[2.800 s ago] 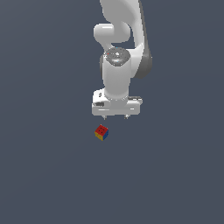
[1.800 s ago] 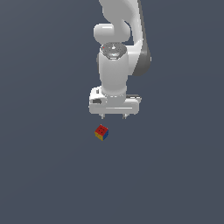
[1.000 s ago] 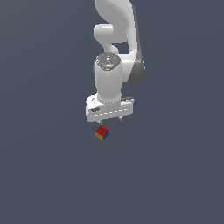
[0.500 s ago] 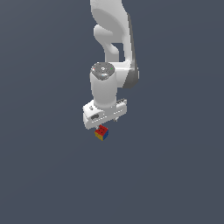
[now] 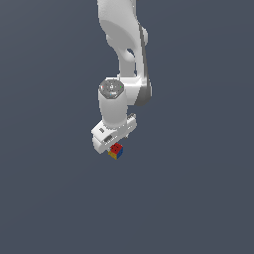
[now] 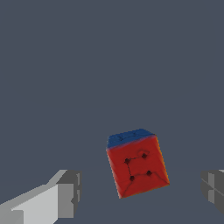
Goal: Pick up the object and move it to a goal position.
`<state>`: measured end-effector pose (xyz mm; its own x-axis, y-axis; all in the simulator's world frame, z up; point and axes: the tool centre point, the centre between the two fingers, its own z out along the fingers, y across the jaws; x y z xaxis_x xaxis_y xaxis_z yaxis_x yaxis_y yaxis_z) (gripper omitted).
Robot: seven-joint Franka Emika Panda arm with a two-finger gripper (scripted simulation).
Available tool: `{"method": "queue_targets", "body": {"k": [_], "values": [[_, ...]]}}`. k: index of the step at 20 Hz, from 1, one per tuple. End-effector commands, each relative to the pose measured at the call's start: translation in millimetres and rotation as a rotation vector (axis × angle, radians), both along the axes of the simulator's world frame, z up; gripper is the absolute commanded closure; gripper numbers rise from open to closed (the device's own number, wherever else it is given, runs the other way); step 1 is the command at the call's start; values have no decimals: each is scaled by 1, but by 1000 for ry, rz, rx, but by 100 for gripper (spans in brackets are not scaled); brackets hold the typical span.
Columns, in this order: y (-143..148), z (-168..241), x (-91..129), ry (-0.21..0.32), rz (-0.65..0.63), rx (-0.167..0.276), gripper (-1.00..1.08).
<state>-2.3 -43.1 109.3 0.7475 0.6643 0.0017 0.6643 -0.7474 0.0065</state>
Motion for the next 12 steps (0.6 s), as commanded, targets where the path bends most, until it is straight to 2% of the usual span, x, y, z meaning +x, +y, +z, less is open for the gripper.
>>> {"method": "queue_targets", "body": {"k": [1,12], "values": [[-4,-6,-1,2,61,0,-92],[-13,-24,-3,6,225,2,-92]]}}
